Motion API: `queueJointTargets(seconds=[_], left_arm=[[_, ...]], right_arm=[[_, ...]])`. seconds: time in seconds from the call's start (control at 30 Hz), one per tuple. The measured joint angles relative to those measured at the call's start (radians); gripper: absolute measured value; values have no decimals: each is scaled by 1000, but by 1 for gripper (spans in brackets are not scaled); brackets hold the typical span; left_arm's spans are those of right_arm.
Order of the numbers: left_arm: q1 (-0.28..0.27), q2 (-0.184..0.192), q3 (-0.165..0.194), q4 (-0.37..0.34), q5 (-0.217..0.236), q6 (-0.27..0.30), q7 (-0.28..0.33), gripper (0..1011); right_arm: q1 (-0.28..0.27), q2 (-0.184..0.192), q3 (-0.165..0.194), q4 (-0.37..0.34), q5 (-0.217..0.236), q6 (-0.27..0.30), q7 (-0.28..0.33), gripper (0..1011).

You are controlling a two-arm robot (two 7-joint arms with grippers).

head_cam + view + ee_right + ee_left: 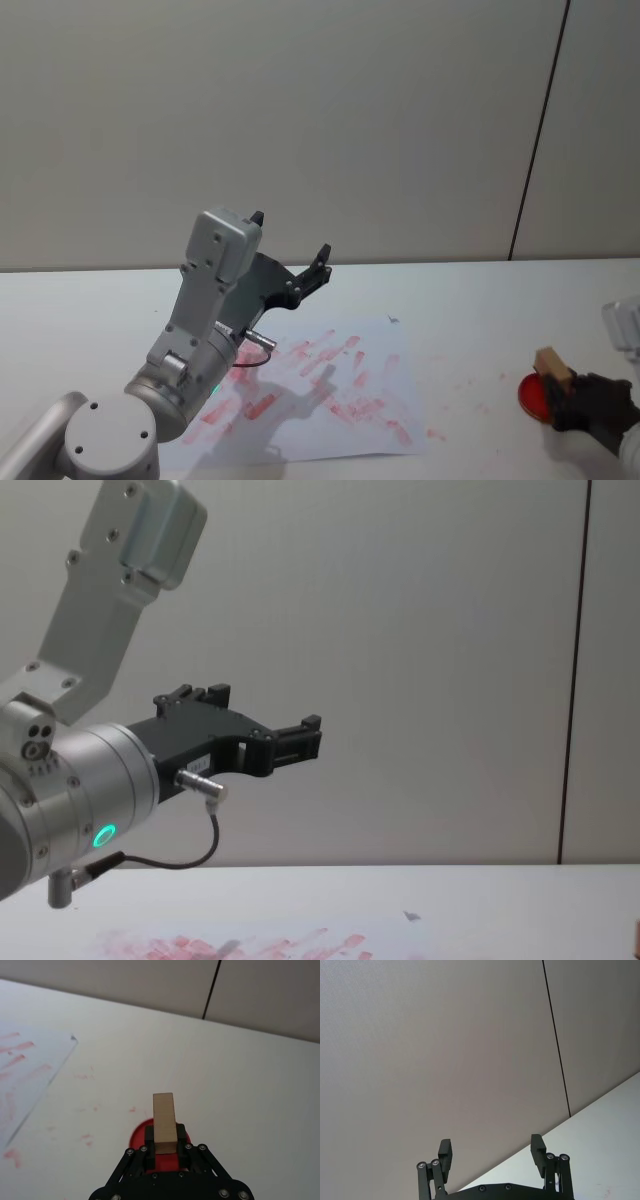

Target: Use the one hand to pick up the stamp and affix it onto the A4 paper.

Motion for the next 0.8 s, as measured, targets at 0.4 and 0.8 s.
queueJointTargets(seconds=[0.4,0.8], left_arm=[[0,0,0,0,0,0,0,1002],[0,0,0,0,0,0,0,1002]], right_arm=[[49,-51,-17,-45,41,-42,52,217],[134,-147,-74,-28,53,-19,146,217]])
